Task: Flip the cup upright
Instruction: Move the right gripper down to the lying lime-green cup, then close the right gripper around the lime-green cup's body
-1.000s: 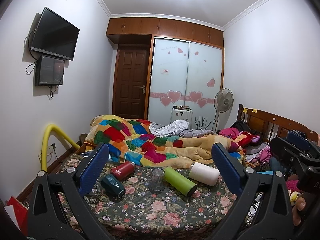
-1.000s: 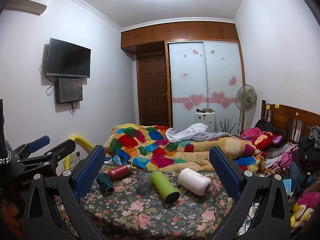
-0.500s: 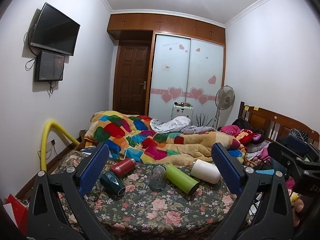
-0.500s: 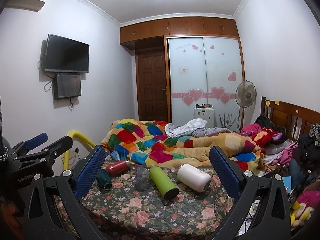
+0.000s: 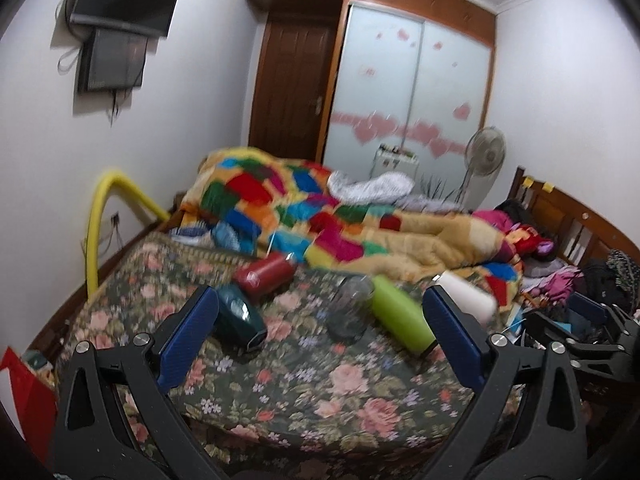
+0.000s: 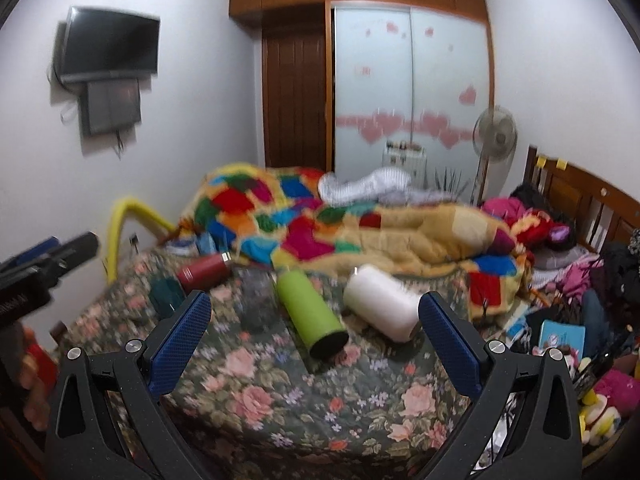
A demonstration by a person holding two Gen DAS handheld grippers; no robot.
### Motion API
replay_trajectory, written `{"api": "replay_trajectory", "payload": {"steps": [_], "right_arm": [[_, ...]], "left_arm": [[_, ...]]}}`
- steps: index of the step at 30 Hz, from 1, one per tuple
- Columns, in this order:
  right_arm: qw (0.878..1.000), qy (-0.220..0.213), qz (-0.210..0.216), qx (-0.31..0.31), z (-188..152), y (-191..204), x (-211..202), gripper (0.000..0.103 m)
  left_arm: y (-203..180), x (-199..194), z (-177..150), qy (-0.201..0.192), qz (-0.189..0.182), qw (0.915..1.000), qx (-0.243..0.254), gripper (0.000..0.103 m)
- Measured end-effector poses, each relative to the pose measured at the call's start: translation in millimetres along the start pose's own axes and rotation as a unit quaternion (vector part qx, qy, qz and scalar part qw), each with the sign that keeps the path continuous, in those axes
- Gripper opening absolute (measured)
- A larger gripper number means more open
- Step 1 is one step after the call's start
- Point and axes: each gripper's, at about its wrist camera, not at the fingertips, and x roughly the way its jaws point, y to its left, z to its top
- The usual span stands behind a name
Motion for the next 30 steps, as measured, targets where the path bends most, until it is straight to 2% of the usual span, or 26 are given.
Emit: {"api": "replay_trajectory", "payload": {"steps": [3, 8, 13, 16, 18, 20, 24, 28, 30], "right_arm": [[0.998, 0.063, 0.013, -0.016, -5, 0, 45, 0.103], [0.989, 0.138, 0.032, -0.043, -6, 3, 105, 0.103], [0.973, 0.21, 0.059, -0.07, -4, 4, 170, 0.101], [0.959, 0.259, 0.079, -0.081, -3, 5, 202, 0.094], [0.951, 0.282, 0.094, -0.088, -3, 5, 218, 0.088], [0.943, 0.302, 0.1, -0.093, -4, 5, 234, 0.088], [0.932, 0.334, 0.097, -0.107, -10, 7, 253, 0.08], [0.924, 0.353, 0.09, -0.119, -13, 8, 270, 0.078], [0.922, 0.358, 0.079, -0.124, -15, 8, 274, 0.072]], "left_arm": [[11, 29, -11, 0.035, 0.013, 0.9993, -0.009, 0.103], [25, 72, -32, 0.088, 0.034, 0.9954, -0.016, 0.103], [32, 98, -47, 0.125, 0.045, 0.991, -0.016, 0.103], [34, 107, -54, 0.137, 0.049, 0.9893, -0.014, 0.103], [35, 112, -56, 0.141, 0.051, 0.9886, -0.014, 0.103], [35, 117, -58, 0.146, 0.052, 0.9878, -0.015, 0.103], [37, 121, -60, 0.148, 0.054, 0.9874, -0.018, 0.103], [38, 123, -59, 0.148, 0.057, 0.9871, -0.02, 0.103], [39, 123, -59, 0.148, 0.057, 0.987, -0.022, 0.103]]}}
